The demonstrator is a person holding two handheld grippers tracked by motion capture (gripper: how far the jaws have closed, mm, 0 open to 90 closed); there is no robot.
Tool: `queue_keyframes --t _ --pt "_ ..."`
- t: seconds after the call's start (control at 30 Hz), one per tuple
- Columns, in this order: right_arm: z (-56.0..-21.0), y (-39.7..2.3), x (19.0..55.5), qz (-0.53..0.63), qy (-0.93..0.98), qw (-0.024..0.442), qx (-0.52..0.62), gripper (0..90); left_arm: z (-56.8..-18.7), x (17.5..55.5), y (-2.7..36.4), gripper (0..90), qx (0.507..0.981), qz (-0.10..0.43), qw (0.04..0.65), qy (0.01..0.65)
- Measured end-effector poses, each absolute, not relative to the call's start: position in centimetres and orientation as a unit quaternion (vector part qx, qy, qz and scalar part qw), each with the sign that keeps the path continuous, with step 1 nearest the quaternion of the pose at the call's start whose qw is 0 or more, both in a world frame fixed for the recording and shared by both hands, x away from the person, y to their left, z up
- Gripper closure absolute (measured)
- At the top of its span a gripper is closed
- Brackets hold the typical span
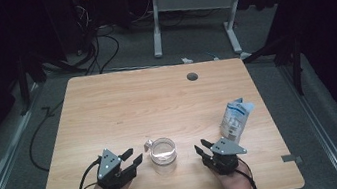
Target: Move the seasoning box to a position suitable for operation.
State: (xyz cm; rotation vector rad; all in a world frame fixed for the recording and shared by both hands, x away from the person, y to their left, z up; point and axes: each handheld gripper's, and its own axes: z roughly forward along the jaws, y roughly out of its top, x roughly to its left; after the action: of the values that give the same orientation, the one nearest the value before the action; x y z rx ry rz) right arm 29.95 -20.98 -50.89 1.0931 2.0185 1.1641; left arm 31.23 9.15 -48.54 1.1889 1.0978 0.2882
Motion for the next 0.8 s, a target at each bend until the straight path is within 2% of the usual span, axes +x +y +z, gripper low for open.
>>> queue_keyframes --t 0.1,0.37,0.5,0.63,0.8 --pt "-50.9 -20.6 29.9 0.435 0.756 0.279 0.401 64.0 -48.0 31.6 9.3 56.6 0.53 0.127 0.681 0.489" --pt "-51.1 -20.2 30.0 0.438 0.763 0.262 0.397 63.9 -46.8 31.8 9.6 62.3 0.523 0.143 0.693 0.476" --pt "-51.1 -20.2 29.8 0.436 0.765 0.263 0.394 63.8 -46.2 32.0 9.3 65.9 0.519 0.15 0.698 0.47" --pt "-51.3 -20.3 29.9 0.436 0.768 0.261 0.391 63.8 -45.6 32.3 8.9 73.4 0.515 0.15 0.701 0.471" --pt "-51.6 -20.2 30.0 0.434 0.774 0.255 0.383 64.0 -45.6 32.7 8.1 76.9 0.518 0.155 0.698 0.47"
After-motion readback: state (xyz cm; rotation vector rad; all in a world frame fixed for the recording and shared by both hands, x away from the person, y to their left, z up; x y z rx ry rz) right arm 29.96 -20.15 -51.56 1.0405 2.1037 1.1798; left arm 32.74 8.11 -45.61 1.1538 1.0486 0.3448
